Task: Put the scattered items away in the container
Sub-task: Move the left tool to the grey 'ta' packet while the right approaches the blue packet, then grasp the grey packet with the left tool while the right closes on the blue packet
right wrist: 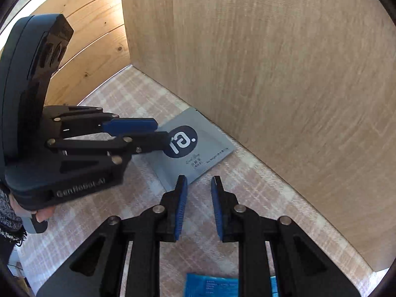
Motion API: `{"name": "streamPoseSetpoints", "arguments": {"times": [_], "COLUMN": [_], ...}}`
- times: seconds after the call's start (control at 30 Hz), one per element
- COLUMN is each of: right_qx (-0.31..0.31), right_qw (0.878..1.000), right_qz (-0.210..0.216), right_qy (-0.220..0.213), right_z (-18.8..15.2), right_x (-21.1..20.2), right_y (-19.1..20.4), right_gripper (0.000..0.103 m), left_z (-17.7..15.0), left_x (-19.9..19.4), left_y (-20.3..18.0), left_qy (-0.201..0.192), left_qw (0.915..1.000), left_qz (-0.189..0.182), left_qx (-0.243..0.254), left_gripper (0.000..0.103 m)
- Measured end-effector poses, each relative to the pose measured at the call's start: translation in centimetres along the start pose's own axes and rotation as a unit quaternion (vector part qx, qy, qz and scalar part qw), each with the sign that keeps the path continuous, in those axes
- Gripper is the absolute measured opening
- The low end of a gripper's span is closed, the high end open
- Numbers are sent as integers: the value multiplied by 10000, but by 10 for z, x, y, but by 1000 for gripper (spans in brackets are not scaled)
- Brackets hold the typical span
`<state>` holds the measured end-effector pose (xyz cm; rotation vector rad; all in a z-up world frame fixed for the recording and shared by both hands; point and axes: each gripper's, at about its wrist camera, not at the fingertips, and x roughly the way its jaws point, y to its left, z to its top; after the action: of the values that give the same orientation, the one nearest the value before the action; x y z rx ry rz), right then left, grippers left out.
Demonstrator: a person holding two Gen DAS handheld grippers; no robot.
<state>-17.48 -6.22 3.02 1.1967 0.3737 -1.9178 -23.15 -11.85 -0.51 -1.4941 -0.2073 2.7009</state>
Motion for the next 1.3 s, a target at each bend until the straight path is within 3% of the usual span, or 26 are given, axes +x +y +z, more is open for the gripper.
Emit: {"name": "streamPoseSetpoints", "arguments": {"times": [0.3, 0.37, 0.4, 0.43, 0.47, 0.5, 0.53, 0.6, 0.7, 0.83, 0.9, 0.97, 1.07, 1.2, 1.3], "right_qx": [-46, -20, 72, 220, 405, 524, 576, 581, 445, 354, 344, 625, 1117, 1080, 1660], "right_qw": [9984, 9982, 9990, 9996, 9991, 9976, 9960, 9934, 9893, 9951, 9952, 9921, 9910, 9913, 9793], "right_qz": [468, 489, 366, 161, -155, -435, -633, -946, -1390, -912, -900, -1092, -699, -700, -894], "right_qy": [312, 345, 235, 121, -1, -123, -254, -274, 63, 174, 197, 4, -216, 264, 732], "right_z": [-35, -47, -52, -56, -62, -67, -72, -80, -85, -88, -88, -88, -86, -73, -70], "right_x": [-20, -35, -46, -56, -67, -77, -85, -94, -90, -79, -74, -82, -94, -80, -73], "right_y": [7, 2, -4, -12, -22, -29, -36, -47, -52, -47, -45, -52, -70, -72, -80], "right_gripper": [21, 21, 26, 33, 57, 74, 77, 78, 78, 78, 78, 78, 78, 78, 78], "left_z": [-45, -53, -56, -57, -57, -55, -53, -46, -39, -35, -36, -44, -61, -81, -90], "left_x": [-25, -35, -42, -48, -54, -58, -62, -60, -46, -26, -17, -12, -14, -26, -31], "left_y": [-36, -41, -42, -43, -44, -46, -50, -59, -75, -89, -94, -88, -87, -99, -100], "left_qy": [245, 284, 208, 135, 75, -9, -104, -76, 126, 398, 532, 510, 509, 484, 471], "left_qw": [9979, 9982, 9990, 9996, 9998, 9999, 9997, 9999, 9998, 9989, 9982, 9977, 9961, 9963, 9960], "left_qz": [-260, -255, -207, -158, -136, -169, -215, -31, 104, 190, 252, 333, 469, 458, 401], "left_qx": [548, 473, 352, 212, 92, 24, 39, 134, 128, 133, 136, 288, 555, 538, 642], "left_gripper": [21, 21, 25, 36, 58, 67, 78, 79, 79, 79, 77, 77, 76, 67, 66]}}
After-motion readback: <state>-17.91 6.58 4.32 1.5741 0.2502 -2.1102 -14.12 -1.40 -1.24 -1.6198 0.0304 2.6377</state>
